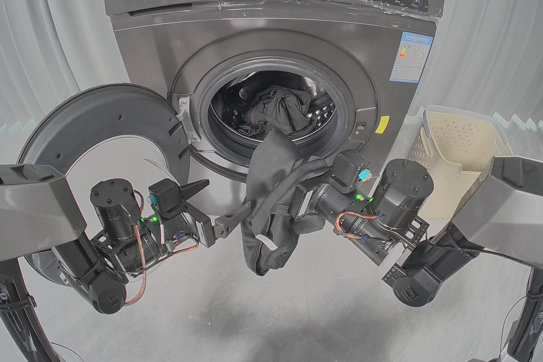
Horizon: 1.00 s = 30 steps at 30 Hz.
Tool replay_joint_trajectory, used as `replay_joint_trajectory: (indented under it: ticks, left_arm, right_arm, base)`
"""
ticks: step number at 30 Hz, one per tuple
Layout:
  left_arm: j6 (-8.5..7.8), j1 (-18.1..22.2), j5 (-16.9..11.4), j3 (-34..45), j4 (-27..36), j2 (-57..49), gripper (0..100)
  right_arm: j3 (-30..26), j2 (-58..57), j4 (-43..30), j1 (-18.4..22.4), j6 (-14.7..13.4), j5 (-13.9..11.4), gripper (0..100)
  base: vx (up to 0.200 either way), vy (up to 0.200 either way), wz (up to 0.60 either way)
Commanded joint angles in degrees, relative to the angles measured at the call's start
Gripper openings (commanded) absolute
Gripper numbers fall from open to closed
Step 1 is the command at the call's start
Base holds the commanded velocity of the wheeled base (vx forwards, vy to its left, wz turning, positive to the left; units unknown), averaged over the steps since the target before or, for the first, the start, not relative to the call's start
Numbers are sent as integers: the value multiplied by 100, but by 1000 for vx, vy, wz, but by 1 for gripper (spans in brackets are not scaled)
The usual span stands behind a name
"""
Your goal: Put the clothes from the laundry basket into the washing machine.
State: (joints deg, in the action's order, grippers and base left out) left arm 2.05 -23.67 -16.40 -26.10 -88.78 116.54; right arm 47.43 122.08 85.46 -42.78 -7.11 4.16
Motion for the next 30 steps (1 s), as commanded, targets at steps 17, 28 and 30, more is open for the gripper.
replay_joint_trajectory:
  ticks: [17,28,30]
  left_arm:
    - [6,-384,5,-1099,10,923,100]
    - [-29,-375,-145,-1169,-7,941,100]
    - [-29,-375,-145,-1125,-7,923,100]
  right_arm:
    - [-85,-79,15,-653,-54,15,0]
    - [-147,-88,15,-468,-54,6,0]
    - [-138,-88,24,-424,-54,6,0]
  base:
    - [0,0,0]
    - [0,0,0]
    - [0,0,0]
